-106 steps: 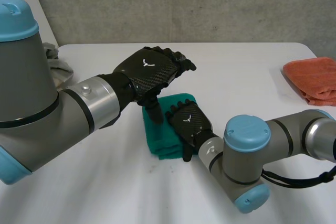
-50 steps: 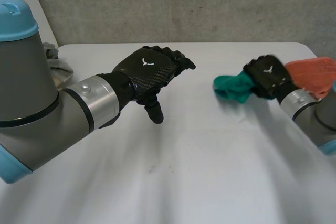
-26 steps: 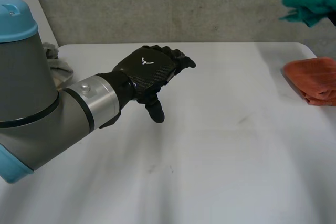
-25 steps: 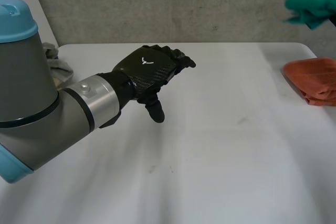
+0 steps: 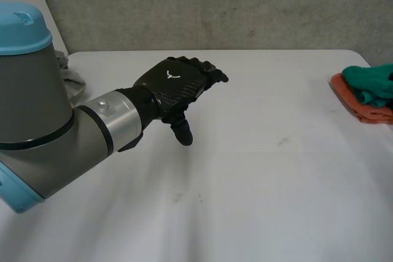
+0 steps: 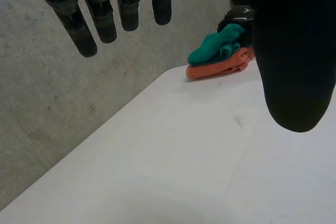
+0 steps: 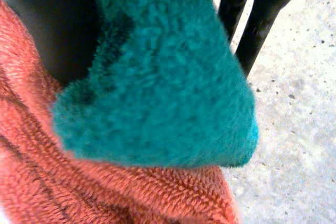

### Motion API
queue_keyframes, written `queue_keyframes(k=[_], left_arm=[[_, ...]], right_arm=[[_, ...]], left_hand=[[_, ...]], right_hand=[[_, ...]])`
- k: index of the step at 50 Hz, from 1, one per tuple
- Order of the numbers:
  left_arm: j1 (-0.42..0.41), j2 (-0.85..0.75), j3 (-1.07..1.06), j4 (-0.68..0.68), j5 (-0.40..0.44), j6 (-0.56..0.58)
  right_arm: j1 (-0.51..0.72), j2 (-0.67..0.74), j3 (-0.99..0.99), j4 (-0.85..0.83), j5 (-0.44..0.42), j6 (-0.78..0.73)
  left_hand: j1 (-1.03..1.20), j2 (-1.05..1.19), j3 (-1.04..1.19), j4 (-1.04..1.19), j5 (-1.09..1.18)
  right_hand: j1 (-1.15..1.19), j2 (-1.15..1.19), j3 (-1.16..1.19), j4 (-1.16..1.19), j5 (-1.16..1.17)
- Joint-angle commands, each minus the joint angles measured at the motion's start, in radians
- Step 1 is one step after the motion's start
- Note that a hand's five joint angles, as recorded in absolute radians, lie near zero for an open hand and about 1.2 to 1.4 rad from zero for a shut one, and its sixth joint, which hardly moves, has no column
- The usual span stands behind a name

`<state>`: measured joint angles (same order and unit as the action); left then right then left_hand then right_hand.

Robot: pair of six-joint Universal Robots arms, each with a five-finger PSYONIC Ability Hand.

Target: Fold the laundry.

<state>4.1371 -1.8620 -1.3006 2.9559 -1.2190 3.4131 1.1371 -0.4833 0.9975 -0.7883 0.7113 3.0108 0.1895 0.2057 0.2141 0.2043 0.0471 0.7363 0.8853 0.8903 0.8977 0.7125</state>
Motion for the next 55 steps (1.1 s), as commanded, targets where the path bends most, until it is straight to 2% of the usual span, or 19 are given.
queue_keyframes(k=[1,9,12,13,17,20,24,25,27,28,30,32,37,39,42,43,46,50,55], left_arm=[[-0.002,0.006,0.000,-0.001,-0.001,-0.002],[-0.003,0.018,0.001,-0.001,0.001,-0.031],[-0.003,0.020,0.001,-0.001,0.001,-0.031],[-0.003,0.021,0.001,-0.001,0.001,-0.031],[-0.002,0.032,0.003,-0.001,0.001,-0.031],[0.000,0.040,0.006,0.000,-0.001,-0.031],[0.008,0.052,0.006,0.028,-0.017,-0.037],[0.012,0.058,0.004,0.043,-0.031,-0.043],[0.024,0.069,0.000,0.080,-0.066,-0.057],[0.041,0.078,-0.005,0.118,-0.111,-0.073],[0.064,0.089,-0.014,0.155,-0.152,-0.083],[0.113,0.096,-0.025,0.209,-0.203,-0.081],[0.251,0.093,-0.054,0.272,-0.229,-0.037],[0.337,0.072,-0.074,0.284,-0.235,0.044],[0.420,0.020,-0.089,0.288,-0.237,0.165],[0.460,-0.029,-0.092,0.293,-0.243,0.261],[0.537,-0.093,-0.083,0.308,-0.269,0.420],[0.621,-0.190,-0.072,0.395,-0.321,0.543],[0.660,-0.310,-0.037,0.569,-0.352,0.598]], right_arm=[[-0.023,-0.130,0.030,0.248,0.036,-0.101],[-0.057,-0.293,0.033,0.563,0.175,-0.381],[-0.086,-0.359,0.021,0.652,0.301,-0.510],[-0.098,-0.388,0.018,0.678,0.386,-0.567],[-0.094,-0.470,-0.002,0.672,0.554,-0.660],[-0.076,-0.503,0.000,0.621,0.599,-0.665],[0.064,-0.570,0.048,0.492,0.600,-0.584],[0.117,-0.628,0.100,0.448,0.600,-0.519],[0.168,-0.696,0.166,0.406,0.596,-0.445],[0.193,-0.727,0.202,0.388,0.593,-0.408],[0.257,-0.805,0.323,0.339,0.556,-0.295],[0.315,-0.865,0.438,0.310,0.504,-0.219],[0.446,-0.946,0.657,0.293,0.412,-0.168],[0.516,-0.942,0.731,0.293,0.395,-0.193],[0.578,-0.931,0.780,0.297,0.395,-0.237],[0.595,-0.922,0.796,0.299,0.396,-0.257],[0.618,-0.884,0.823,0.304,0.399,-0.319],[0.613,-0.847,0.840,0.304,0.399,-0.375],[0.613,-0.824,0.842,0.304,0.399,-0.385]], left_hand=[[0.021,0.005,-0.004,0.006,-0.011],[0.021,0.005,-0.004,0.006,-0.011],[0.021,0.005,-0.004,0.006,-0.011],[0.021,0.005,-0.004,0.006,-0.011],[0.021,0.005,-0.004,0.006,-0.011],[0.021,0.005,-0.004,0.006,-0.011],[0.021,0.005,-0.004,0.006,-0.011],[0.024,0.008,-0.001,0.009,-0.008],[0.024,0.008,-0.001,0.009,-0.008],[0.024,0.008,-0.001,0.009,-0.008],[0.021,0.005,-0.004,0.006,-0.011],[0.006,-0.010,-0.018,-0.008,-0.026],[0.006,-0.010,-0.018,-0.008,-0.026],[0.003,-0.013,-0.021,-0.011,-0.029],[0.001,-0.016,-0.024,-0.014,-0.032],[0.001,-0.016,-0.024,-0.014,-0.032],[0.001,-0.016,-0.024,-0.014,-0.032],[0.001,-0.016,-0.024,-0.014,-0.032],[0.012,-0.004,-0.012,-0.003,-0.020]], right_hand=[[-0.562,-0.711,-0.716,-0.723,-0.713],[-0.562,-0.711,-0.716,-0.723,-0.713],[-0.562,-0.711,-0.716,-0.723,-0.713],[-0.562,-0.711,-0.716,-0.723,-0.713],[-0.562,-0.711,-0.716,-0.723,-0.713],[-0.562,-0.711,-0.716,-0.723,-0.713],[-0.562,-0.711,-0.716,-0.723,-0.713],[-0.562,-0.711,-0.716,-0.723,-0.713],[-0.562,-0.711,-0.716,-0.723,-0.713],[-0.562,-0.711,-0.716,-0.723,-0.713],[-0.562,-0.711,-0.716,-0.723,-0.713],[-0.562,-0.711,-0.716,-0.723,-0.713],[-0.562,-0.711,-0.716,-0.723,-0.713],[-0.562,-0.711,-0.716,-0.723,-0.713],[-0.562,-0.711,-0.716,-0.723,-0.713],[-0.562,-0.711,-0.716,-0.723,-0.713],[-0.562,-0.711,-0.716,-0.723,-0.713],[-0.562,-0.711,-0.716,-0.723,-0.713],[-0.562,-0.711,-0.716,-0.723,-0.713]])
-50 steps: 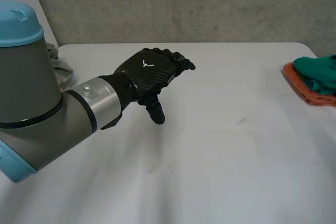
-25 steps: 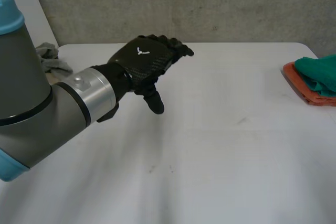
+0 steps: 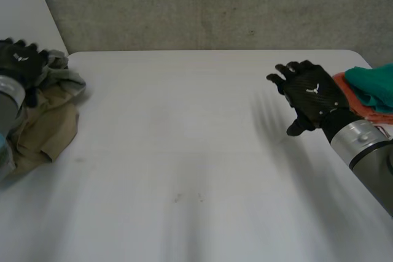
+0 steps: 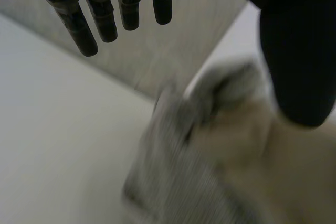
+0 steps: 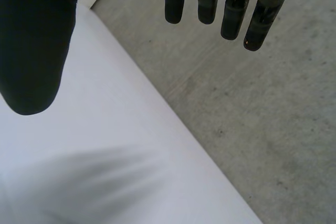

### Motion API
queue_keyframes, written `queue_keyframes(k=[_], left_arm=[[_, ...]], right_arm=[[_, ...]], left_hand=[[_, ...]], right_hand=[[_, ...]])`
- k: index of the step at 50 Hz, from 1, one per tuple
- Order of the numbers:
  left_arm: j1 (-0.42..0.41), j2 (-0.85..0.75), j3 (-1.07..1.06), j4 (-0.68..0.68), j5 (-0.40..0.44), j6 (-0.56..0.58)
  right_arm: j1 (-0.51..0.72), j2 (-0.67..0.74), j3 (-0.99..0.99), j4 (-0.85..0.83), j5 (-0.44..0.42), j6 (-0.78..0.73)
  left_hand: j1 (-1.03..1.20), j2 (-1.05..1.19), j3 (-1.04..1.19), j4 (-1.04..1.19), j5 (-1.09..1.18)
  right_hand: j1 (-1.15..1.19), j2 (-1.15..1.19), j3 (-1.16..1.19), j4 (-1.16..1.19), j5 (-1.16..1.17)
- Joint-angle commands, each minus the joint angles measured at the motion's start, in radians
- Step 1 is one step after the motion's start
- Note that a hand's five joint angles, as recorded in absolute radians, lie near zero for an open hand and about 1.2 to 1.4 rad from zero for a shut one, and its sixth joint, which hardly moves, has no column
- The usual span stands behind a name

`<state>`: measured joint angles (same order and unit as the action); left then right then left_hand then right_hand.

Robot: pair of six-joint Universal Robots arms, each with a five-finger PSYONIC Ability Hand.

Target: Fold the laundry.

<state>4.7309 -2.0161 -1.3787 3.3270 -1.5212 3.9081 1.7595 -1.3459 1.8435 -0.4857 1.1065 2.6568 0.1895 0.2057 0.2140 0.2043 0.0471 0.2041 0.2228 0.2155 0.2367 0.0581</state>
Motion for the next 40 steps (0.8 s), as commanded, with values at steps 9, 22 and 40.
queue_keyframes(k=[9,22,40], left_arm=[[0.075,-0.305,0.128,0.295,-0.060,0.217],[-0.067,-0.149,0.101,0.296,-0.111,0.160],[-0.602,0.218,-0.002,0.231,-0.073,-0.415]], right_arm=[[-0.009,0.057,0.006,0.001,0.003,-0.032],[-0.011,0.056,0.007,-0.001,0.004,-0.032],[-0.012,0.053,0.008,-0.004,0.019,-0.031]], left_hand=[[0.601,0.585,0.577,0.586,0.569],[1.207,1.191,1.182,1.192,1.175],[1.207,1.191,1.182,1.192,1.175]], right_hand=[[-0.030,-0.048,-0.041,-0.062,-0.058],[-0.030,-0.048,-0.041,-0.062,-0.058],[-0.030,-0.048,-0.041,-0.062,-0.058]])
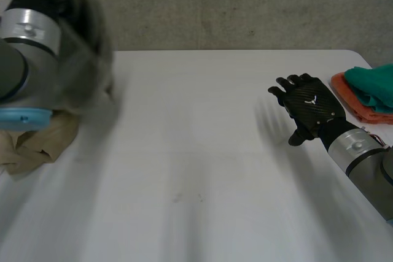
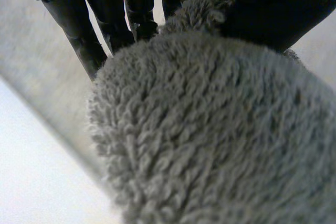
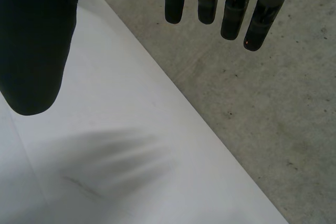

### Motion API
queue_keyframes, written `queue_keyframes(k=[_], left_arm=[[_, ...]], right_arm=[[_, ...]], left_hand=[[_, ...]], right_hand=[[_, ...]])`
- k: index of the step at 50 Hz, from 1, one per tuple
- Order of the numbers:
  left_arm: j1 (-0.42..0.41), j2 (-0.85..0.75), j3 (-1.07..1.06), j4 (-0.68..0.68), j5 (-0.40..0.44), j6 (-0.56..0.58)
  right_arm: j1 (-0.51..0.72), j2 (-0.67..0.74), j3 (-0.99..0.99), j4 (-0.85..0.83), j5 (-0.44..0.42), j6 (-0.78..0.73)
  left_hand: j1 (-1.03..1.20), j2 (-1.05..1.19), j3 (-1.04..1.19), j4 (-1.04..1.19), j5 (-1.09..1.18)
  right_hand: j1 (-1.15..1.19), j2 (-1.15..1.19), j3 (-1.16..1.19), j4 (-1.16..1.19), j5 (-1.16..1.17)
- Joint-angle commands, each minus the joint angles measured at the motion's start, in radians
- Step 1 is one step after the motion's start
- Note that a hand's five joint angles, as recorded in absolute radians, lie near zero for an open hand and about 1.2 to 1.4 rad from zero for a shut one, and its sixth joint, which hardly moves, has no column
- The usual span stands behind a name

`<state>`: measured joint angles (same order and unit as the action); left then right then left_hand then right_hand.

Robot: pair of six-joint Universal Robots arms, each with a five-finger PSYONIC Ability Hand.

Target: Fold the laundry.

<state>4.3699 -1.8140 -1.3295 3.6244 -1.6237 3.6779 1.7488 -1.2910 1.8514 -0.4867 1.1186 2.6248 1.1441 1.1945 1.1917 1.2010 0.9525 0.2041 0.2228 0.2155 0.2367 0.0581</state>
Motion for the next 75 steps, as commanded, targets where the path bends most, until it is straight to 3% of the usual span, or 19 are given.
queue_keyframes(k=[1,6,11,16,21,25,30,32,41,45,53,63,67,68,72,75], left_arm=[[-0.268,0.015,-0.060,-0.087,0.041,-0.200],[-0.348,-0.062,-0.109,-0.173,0.107,-0.243],[-0.371,-0.156,-0.123,-0.274,0.124,-0.233],[-0.368,-0.157,-0.112,-0.348,0.113,-0.242],[-0.334,-0.133,-0.116,-0.354,0.082,-0.246],[-0.316,-0.094,-0.134,-0.360,-0.028,-0.275],[-0.325,-0.074,-0.186,-0.374,-0.152,-0.405],[-0.329,-0.065,-0.204,-0.389,-0.162,-0.447],[-0.336,-0.051,-0.274,-0.553,-0.147,-0.676],[-0.331,-0.054,-0.287,-0.608,-0.088,-0.784],[-0.328,-0.077,-0.289,-0.607,-0.004,-0.887],[-0.351,-0.202,-0.211,-0.552,-0.015,-0.918],[-0.359,-0.255,-0.172,-0.529,-0.045,-0.917],[-0.362,-0.275,-0.159,-0.526,-0.063,-0.917],[-0.372,-0.318,-0.126,-0.514,-0.117,-0.901],[-0.374,-0.337,-0.094,-0.501,-0.136,-0.895]], right_arm=[[-0.002,-0.002,0.000,-0.003,0.016,0.001],[-0.011,-0.004,-0.006,-0.003,0.062,0.003],[-0.014,-0.004,-0.017,-0.001,0.086,0.011],[-0.012,-0.008,-0.020,0.002,0.087,0.018],[-0.008,-0.013,-0.029,0.048,0.089,0.041],[-0.003,-0.013,-0.070,0.189,0.086,0.084],[0.001,-0.010,-0.123,0.365,0.075,0.162],[0.006,-0.002,-0.139,0.437,0.066,0.182],[0.044,0.058,-0.167,0.500,-0.016,0.227],[0.060,0.078,-0.176,0.531,-0.022,0.270],[0.101,0.122,-0.176,0.544,-0.023,0.327],[0.176,0.209,-0.182,0.510,0.021,0.328],[0.205,0.240,-0.184,0.438,0.069,0.337],[0.212,0.245,-0.184,0.424,0.078,0.340],[0.233,0.253,-0.193,0.353,0.130,0.351],[0.244,0.253,-0.225,0.298,0.177,0.344]], left_hand=[[0.252,0.202,0.205,0.195,0.269],[0.252,0.202,0.205,0.195,0.269],[-0.855,-0.905,-0.902,-0.912,-0.838],[-0.928,-0.978,-0.975,-0.985,-0.911],[-0.913,-0.963,-0.961,-0.970,-0.896],[-0.904,-0.955,-0.952,-0.961,-0.887],[-0.895,-0.946,-0.943,-0.952,-0.878],[-0.881,-0.931,-0.928,-0.938,-0.864],[-0.778,-0.828,-0.826,-0.835,-0.761],[-0.778,-0.828,-0.826,-0.835,-0.761],[-0.755,-0.805,-0.802,-0.811,-0.738],[-0.608,-0.658,-0.656,-0.665,-0.591],[-0.470,-0.520,-0.518,-0.527,-0.453],[-0.342,-0.392,-0.389,-0.399,-0.325],[0.066,0.015,0.018,0.009,0.083],[0.252,0.202,0.204,0.195,0.269]], right_hand=[[-0.030,-0.048,-0.041,-0.062,-0.058],[-0.030,-0.048,-0.041,-0.062,-0.058],[-0.030,-0.048,-0.041,-0.062,-0.058],[-0.030,-0.048,-0.041,-0.062,-0.058],[-0.030,-0.048,-0.041,-0.062,-0.058],[-0.030,-0.048,-0.041,-0.062,-0.058],[-0.030,-0.048,-0.041,-0.062,-0.058],[-0.030,-0.048,-0.041,-0.062,-0.058],[0.039,0.021,0.028,0.007,0.011],[0.098,0.079,0.087,0.065,0.069],[0.145,0.126,0.134,0.113,0.117],[0.221,0.203,0.210,0.189,0.193],[0.388,0.370,0.377,0.356,0.360],[0.470,0.452,0.459,0.438,0.442],[1.171,1.152,1.159,1.138,1.142],[1.192,1.174,1.181,1.160,1.164]])
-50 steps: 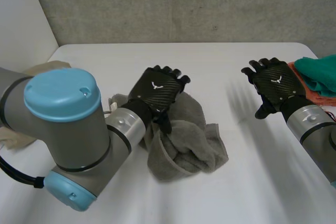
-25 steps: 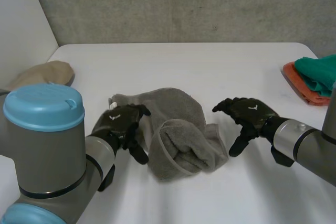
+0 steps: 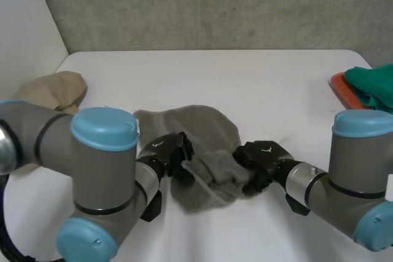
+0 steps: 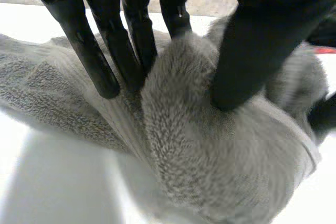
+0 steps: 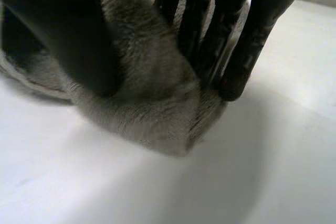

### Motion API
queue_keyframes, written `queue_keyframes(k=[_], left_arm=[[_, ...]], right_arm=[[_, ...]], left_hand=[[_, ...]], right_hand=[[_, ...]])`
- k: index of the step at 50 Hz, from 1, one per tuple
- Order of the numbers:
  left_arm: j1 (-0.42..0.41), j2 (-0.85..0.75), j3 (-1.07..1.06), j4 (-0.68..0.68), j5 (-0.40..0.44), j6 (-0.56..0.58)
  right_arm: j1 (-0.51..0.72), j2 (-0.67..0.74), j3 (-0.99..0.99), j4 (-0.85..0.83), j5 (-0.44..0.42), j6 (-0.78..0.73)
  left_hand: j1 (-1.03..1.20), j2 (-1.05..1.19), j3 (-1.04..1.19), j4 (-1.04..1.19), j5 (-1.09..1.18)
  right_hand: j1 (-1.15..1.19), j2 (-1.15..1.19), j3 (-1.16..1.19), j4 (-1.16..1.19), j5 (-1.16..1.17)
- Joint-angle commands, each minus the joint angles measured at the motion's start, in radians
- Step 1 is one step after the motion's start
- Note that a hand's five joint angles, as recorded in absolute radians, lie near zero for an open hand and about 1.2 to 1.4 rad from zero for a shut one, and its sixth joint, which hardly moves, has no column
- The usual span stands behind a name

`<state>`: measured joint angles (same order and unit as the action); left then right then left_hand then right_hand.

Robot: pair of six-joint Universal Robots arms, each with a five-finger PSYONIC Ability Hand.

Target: Fold the laundry.

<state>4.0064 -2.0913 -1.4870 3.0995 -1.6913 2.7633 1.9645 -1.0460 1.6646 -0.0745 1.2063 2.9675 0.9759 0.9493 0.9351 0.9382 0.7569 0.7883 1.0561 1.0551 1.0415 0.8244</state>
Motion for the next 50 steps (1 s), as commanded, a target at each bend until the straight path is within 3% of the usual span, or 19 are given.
queue_keyframes(k=[1,7,11,14,18,20,24,32,37,43,48,50], left_arm=[[-0.010,-0.068,0.095,0.028,-0.070,0.028],[0.016,-0.064,0.264,0.076,-0.070,0.157],[0.104,-0.047,0.398,0.169,-0.068,0.339],[0.149,0.002,0.479,0.298,-0.059,0.533],[0.154,0.054,0.476,0.438,-0.024,0.642],[0.154,0.072,0.444,0.497,0.016,0.663],[0.155,0.097,0.335,0.513,0.081,0.668],[0.148,0.109,0.026,0.432,0.111,0.676],[0.148,0.067,-0.073,0.400,0.098,0.677],[0.148,-0.009,-0.098,0.392,0.096,0.682],[0.146,0.008,-0.119,0.390,0.094,0.680],[0.146,0.037,-0.131,0.389,0.091,0.676]], right_arm=[[0.031,0.006,-0.067,-0.131,0.113,-0.008],[0.037,-0.005,-0.230,-0.175,0.160,-0.102],[0.042,-0.017,-0.356,-0.269,0.200,-0.221],[0.048,-0.055,-0.426,-0.428,0.237,-0.329],[0.051,-0.095,-0.427,-0.595,0.243,-0.386],[0.057,-0.111,-0.411,-0.665,0.248,-0.397],[0.080,-0.131,-0.339,-0.627,0.243,-0.406],[0.106,-0.143,-0.168,-0.303,0.236,-0.397],[0.140,-0.115,-0.092,-0.128,0.223,-0.390],[0.134,-0.052,-0.085,-0.146,0.225,-0.389],[0.131,-0.039,-0.088,-0.154,0.226,-0.372],[0.126,-0.039,-0.092,-0.162,0.231,-0.332]], left_hand=[[0.420,0.447,0.461,0.458,0.465],[0.420,0.447,0.461,0.458,0.465],[0.420,0.447,0.461,0.458,0.465],[0.420,0.447,0.461,0.458,0.465],[0.420,0.447,0.461,0.458,0.465],[0.420,0.447,0.461,0.458,0.465],[0.420,0.447,0.461,0.458,0.465],[0.420,0.447,0.461,0.458,0.465],[0.242,0.269,0.283,0.280,0.287],[0.028,0.055,0.069,0.066,0.072],[-0.324,-0.298,-0.284,-0.287,-0.280],[-0.348,-0.322,-0.308,-0.311,-0.304]], right_hand=[[0.608,0.340,0.341,0.355,0.397],[0.608,0.340,0.341,0.355,0.397],[0.608,0.340,0.341,0.355,0.397],[0.608,0.340,0.341,0.355,0.397],[0.608,0.340,0.341,0.355,0.397],[0.608,0.340,0.341,0.355,0.397],[0.608,0.340,0.341,0.355,0.397],[0.608,0.340,0.341,0.355,0.397],[0.608,0.340,0.341,0.355,0.397],[0.608,0.340,0.341,0.355,0.397],[0.608,0.340,0.341,0.355,0.397],[0.608,0.340,0.341,0.355,0.397]])
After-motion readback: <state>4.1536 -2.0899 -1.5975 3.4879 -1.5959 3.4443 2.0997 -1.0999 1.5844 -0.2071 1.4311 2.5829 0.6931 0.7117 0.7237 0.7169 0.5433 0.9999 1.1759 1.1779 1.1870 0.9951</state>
